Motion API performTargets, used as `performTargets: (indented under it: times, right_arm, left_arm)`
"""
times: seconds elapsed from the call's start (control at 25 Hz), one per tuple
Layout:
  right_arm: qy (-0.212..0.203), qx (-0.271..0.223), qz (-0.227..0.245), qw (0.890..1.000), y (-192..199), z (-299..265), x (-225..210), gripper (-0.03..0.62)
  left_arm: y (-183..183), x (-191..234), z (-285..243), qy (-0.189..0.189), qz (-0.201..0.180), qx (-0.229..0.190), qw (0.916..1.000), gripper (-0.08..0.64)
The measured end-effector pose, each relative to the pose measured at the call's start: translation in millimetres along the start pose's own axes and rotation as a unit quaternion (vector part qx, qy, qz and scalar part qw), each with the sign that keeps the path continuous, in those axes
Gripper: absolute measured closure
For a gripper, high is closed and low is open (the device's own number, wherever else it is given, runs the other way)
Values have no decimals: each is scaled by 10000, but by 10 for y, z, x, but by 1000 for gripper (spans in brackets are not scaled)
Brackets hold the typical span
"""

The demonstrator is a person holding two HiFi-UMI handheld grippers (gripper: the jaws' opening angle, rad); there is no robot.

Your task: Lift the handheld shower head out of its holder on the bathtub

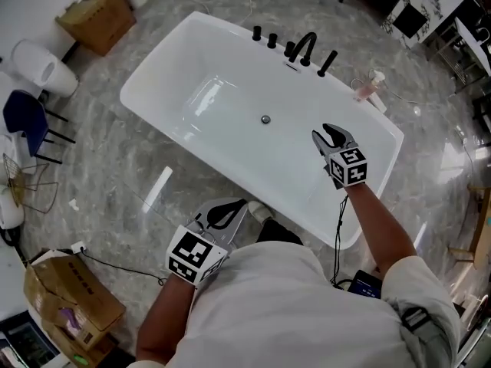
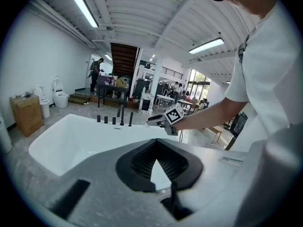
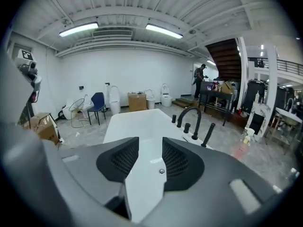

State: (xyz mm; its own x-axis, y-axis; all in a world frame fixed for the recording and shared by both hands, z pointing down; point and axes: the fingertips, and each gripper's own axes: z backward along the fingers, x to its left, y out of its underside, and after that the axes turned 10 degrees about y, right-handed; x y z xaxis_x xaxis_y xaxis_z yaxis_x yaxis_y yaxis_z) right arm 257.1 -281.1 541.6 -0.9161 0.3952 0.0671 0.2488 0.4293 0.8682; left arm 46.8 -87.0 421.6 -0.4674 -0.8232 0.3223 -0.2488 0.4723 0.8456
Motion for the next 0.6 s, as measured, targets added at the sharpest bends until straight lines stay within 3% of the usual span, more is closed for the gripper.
performTargets:
  times: [0.32, 0.6]
  right_arm:
    - [347, 272, -503, 9978, 159, -1034, -1136, 396]
    - [575, 562, -552, 9952, 283, -1844, -1769, 379]
  left_arm:
    - [-246, 461, -728, -35, 229, 278, 9993, 554]
    - [-293, 841, -1066, -70, 491, 479, 9976, 554]
